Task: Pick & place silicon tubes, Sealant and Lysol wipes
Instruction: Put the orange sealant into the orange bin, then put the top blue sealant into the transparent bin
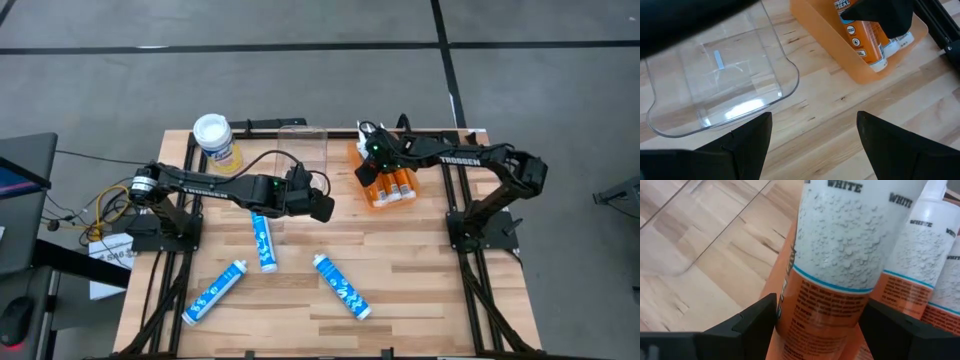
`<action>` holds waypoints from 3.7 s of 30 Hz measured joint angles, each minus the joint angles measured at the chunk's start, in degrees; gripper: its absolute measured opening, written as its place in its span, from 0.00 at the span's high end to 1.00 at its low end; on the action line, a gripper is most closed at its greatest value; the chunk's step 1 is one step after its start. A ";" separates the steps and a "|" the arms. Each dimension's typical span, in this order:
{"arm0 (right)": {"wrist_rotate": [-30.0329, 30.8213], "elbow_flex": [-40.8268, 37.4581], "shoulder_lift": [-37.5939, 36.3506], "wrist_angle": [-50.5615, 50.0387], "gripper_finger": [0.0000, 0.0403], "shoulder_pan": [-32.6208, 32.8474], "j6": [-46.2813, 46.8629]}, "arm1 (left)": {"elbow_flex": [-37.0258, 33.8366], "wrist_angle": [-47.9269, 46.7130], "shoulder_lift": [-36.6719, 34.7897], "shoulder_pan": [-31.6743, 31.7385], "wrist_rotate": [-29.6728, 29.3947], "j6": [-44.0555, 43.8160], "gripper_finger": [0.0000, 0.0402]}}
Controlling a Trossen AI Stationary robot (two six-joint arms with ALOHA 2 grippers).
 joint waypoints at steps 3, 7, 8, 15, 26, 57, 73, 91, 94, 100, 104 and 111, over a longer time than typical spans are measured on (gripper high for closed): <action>-0.46 0.00 0.00 -0.03 0.36 0.05 -0.39 | 0.00 0.00 0.00 0.00 0.00 0.02 0.29; -0.57 0.00 -0.02 -0.07 0.36 0.11 -0.21 | 0.00 0.00 0.00 0.00 0.00 0.04 0.29; -0.59 0.00 -0.04 -0.07 0.36 0.11 -0.18 | 0.00 0.00 -0.02 0.00 0.00 0.06 0.29; -0.68 0.75 -1.35 -1.52 0.37 -0.09 -0.08 | 0.00 0.00 -0.02 0.00 0.00 1.55 0.29; -0.64 13.88 -2.64 -21.83 0.37 0.61 -4.09 | 0.00 -2.58 -0.02 -1.11 0.18 1.79 0.29; 3.78 -1.01 -40.52 -19.71 0.37 22.55 8.21 | -6.42 -31.85 8.28 -7.02 21.25 -33.90 0.29; 3.98 -1.09 -40.16 -17.14 0.37 29.35 9.06 | -26.91 -5.22 5.75 -5.18 28.10 -41.85 0.29; 4.39 -1.09 -40.15 -14.01 0.37 29.77 10.52 | -33.16 5.75 2.51 -5.31 26.45 -42.97 0.50; 5.59 -1.09 -40.15 -14.10 0.37 29.77 10.51 | -33.26 5.25 1.35 -6.28 26.10 -43.02 0.50; 6.94 -1.09 -40.15 -14.12 0.37 29.77 10.52 | -33.46 4.02 -4.18 -9.34 24.02 -45.66 0.50; 7.04 -1.09 -40.15 -14.12 0.37 29.75 10.52 | -33.27 3.99 -9.50 -11.59 20.15 -49.25 0.50; 7.04 -1.09 -40.13 -14.05 0.37 29.75 10.52 | -26.80 2.90 -18.21 -14.67 7.28 -48.79 0.50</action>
